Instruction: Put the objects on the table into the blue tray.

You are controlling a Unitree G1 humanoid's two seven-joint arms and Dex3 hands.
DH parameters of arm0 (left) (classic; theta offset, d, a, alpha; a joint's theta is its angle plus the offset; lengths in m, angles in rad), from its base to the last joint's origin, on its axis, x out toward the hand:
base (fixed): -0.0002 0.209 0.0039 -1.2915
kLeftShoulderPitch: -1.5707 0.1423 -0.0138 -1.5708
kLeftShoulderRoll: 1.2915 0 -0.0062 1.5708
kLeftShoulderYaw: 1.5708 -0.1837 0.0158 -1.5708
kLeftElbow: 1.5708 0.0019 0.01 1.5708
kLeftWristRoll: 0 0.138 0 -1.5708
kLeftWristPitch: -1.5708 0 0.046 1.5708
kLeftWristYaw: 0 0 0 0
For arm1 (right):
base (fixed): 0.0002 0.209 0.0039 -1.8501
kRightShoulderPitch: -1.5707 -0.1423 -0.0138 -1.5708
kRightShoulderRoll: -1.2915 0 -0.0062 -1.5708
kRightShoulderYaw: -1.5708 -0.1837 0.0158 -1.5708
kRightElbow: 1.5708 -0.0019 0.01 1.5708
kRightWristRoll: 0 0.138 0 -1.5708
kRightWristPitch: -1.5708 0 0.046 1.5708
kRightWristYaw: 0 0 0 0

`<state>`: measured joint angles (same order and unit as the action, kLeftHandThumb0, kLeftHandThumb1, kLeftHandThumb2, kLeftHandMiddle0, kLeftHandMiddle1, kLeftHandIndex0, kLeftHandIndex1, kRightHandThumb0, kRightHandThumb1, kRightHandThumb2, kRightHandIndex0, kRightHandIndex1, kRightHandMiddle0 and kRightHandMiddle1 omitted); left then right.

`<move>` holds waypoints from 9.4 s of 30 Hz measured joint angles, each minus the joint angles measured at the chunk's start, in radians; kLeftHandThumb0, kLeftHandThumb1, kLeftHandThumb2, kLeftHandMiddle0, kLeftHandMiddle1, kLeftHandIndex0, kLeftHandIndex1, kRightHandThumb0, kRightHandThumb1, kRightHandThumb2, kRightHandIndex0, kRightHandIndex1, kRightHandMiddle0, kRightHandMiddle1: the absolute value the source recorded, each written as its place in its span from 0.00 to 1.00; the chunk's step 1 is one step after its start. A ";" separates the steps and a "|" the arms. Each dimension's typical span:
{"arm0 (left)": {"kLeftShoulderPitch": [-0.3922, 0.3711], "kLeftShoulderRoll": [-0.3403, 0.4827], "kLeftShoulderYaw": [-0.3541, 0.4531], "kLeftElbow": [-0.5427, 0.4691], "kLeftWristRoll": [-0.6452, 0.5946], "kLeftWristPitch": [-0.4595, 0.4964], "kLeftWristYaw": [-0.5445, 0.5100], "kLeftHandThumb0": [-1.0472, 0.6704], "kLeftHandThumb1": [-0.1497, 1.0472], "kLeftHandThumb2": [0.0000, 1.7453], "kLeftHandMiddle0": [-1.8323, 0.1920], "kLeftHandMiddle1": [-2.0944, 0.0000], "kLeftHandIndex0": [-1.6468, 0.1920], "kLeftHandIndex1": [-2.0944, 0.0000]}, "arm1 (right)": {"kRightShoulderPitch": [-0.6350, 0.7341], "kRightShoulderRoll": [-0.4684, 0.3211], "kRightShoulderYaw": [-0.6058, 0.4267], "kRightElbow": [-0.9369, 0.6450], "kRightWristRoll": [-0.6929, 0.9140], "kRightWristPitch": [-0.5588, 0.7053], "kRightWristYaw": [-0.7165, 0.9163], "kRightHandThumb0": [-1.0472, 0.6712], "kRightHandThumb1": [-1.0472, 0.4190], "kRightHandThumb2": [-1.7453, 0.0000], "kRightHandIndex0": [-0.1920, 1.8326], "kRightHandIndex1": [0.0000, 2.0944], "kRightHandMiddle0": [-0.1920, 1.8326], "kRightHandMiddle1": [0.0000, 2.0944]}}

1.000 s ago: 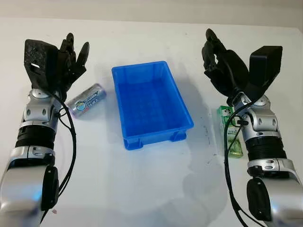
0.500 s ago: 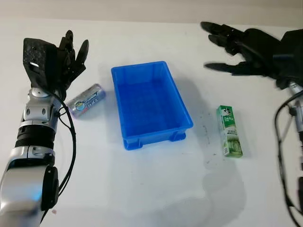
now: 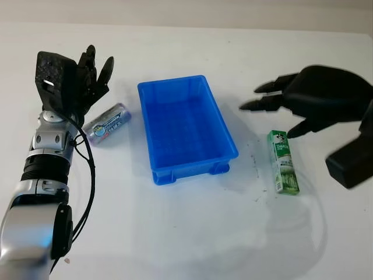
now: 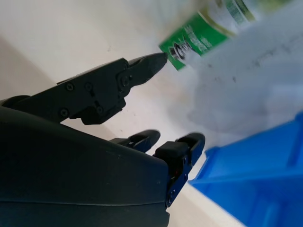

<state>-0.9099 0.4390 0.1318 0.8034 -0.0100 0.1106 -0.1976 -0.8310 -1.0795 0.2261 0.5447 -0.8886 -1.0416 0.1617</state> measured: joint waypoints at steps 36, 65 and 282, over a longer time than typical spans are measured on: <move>-0.066 0.000 -0.013 0.126 0.016 -0.051 -0.010 0.23 1.00 0.31 0.99 0.98 0.99 0.98 | 0.143 -0.123 0.064 -0.051 -0.131 -0.116 -0.286 0.61 0.01 0.97 0.30 0.01 0.29 0.02; -0.066 0.001 -0.013 0.123 0.019 -0.039 -0.003 0.23 1.00 0.32 0.99 0.97 0.99 0.98 | 0.227 -0.140 0.101 -0.105 -0.362 -0.013 -0.592 0.43 0.02 0.97 0.25 0.85 0.21 0.80; 0.119 0.398 -0.513 -0.452 0.802 0.130 -0.496 0.43 1.00 0.25 0.29 0.00 0.47 0.00 | 0.089 0.775 -0.364 -0.131 0.965 1.218 0.006 0.25 0.00 0.55 0.00 0.00 0.00 0.00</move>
<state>-0.7906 0.8371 -0.3816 0.3515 0.7920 0.2410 -0.6932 -0.7417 -0.3045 -0.1376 0.4140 0.0767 0.1769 0.1679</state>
